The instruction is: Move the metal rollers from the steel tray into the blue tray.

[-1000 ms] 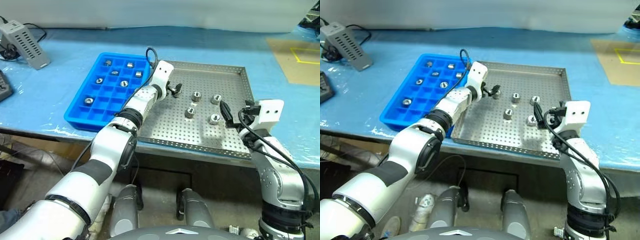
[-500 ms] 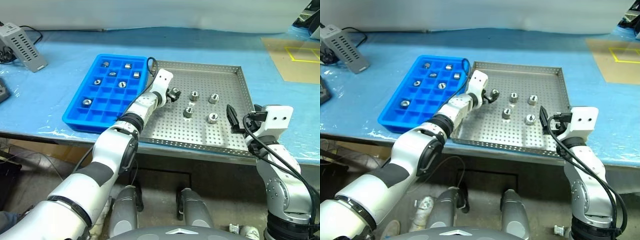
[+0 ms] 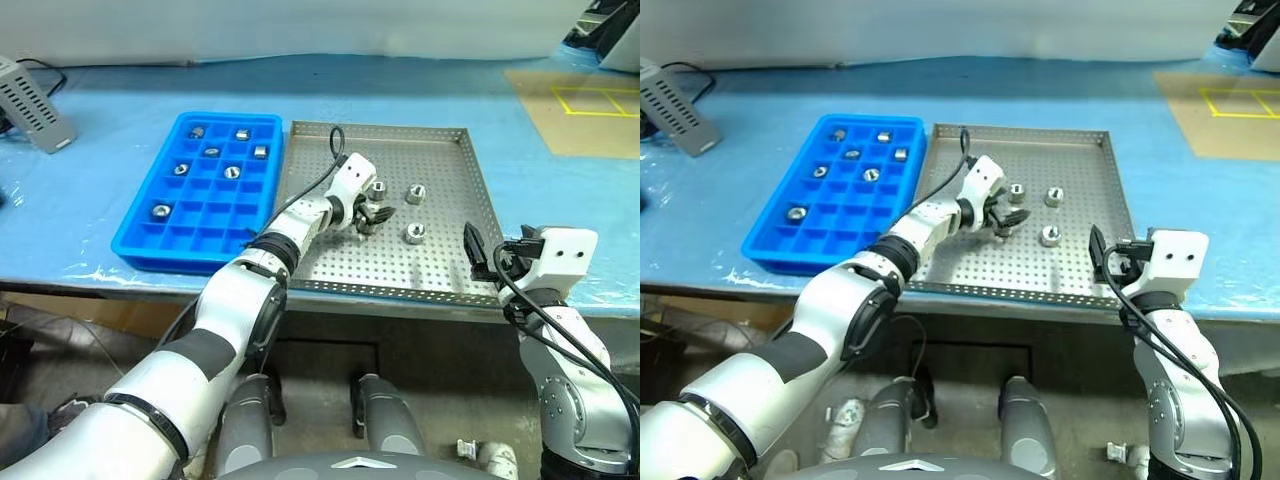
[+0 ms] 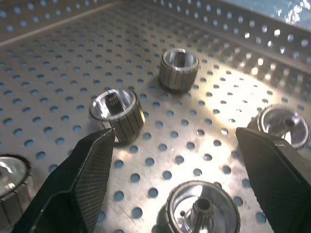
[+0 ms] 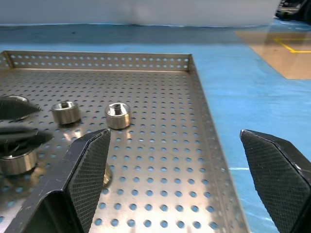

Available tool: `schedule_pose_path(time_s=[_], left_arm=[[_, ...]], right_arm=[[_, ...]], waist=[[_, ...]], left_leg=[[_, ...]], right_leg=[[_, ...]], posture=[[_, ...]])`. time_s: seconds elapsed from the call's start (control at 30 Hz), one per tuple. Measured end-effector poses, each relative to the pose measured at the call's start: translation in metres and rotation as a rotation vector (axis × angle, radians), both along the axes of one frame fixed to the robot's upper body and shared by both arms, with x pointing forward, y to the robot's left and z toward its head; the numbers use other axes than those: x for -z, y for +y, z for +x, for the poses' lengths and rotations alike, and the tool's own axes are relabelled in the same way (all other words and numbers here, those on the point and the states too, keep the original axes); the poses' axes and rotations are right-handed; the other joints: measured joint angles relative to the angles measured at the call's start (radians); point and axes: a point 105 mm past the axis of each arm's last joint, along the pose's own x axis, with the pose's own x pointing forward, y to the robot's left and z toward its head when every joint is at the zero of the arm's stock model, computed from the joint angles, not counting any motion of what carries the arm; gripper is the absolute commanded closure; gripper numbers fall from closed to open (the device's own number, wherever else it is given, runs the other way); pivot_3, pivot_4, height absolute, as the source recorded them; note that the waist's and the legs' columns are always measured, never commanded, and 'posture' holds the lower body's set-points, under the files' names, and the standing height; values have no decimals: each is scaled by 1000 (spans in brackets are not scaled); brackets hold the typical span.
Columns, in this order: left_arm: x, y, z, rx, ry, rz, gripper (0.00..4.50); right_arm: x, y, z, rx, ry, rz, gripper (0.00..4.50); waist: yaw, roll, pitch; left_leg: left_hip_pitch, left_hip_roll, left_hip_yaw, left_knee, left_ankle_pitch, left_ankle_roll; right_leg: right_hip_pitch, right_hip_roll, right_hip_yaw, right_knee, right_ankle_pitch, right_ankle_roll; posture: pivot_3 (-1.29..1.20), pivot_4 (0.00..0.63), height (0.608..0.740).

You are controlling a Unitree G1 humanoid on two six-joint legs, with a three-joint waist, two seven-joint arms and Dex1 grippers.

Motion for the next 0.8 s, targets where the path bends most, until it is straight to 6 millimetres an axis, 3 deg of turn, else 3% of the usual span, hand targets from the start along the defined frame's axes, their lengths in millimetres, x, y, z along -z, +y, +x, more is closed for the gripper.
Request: schedule_pose_path(time_s=[0.1,0.2,0.37,0.43,0.57,0.7,0.8], left_arm=[[15,8,1,-41,-9,62,1779],[14,10,2,-45,-19,75,2731],[7,4,-1,-21,25,-35,2733],[-9,0,2,-33,34,-147,2733],[-61,4,15,-81,-92,-303,2733],[-99,34,32,-245,-246,-399,2733],[-107,63,37,-372,-326,-450,2733]], right_arm=[[1,-1,-1,9,2,5,0],[1,0,-1,10,-6,7,0],[-4,9,12,-37,-28,21,0],[-8,17,22,-78,-42,31,0],[-14,40,50,-203,-53,42,0],[-14,65,75,-337,-38,44,0],[-14,77,89,-406,-34,40,0]], waist=[[-21,0,0],[-33,0,0],[-44,0,0],[-41,0,0],[-19,0,0],[26,0,-1],[75,1,-1]], left_leg=[[0,-1,0,1,-1,2],[0,-1,0,1,-1,2],[-1,-4,-1,3,-3,5],[-1,-4,-1,5,-3,5],[-1,-4,-1,6,-4,6],[0,-3,-2,6,-4,6],[0,-2,-2,6,-3,6]], right_leg=[[1,0,0,-1,0,0],[2,0,0,-1,0,0],[3,-2,0,-2,0,0],[4,-3,0,-2,0,-1],[3,-4,0,-2,2,-3],[3,-3,-1,0,6,-4],[2,-3,-2,1,6,-4]], posture=[[-619,150,740],[-586,150,740],[-479,150,740],[-359,150,740],[-234,150,740],[-105,150,740],[-24,150,740]])
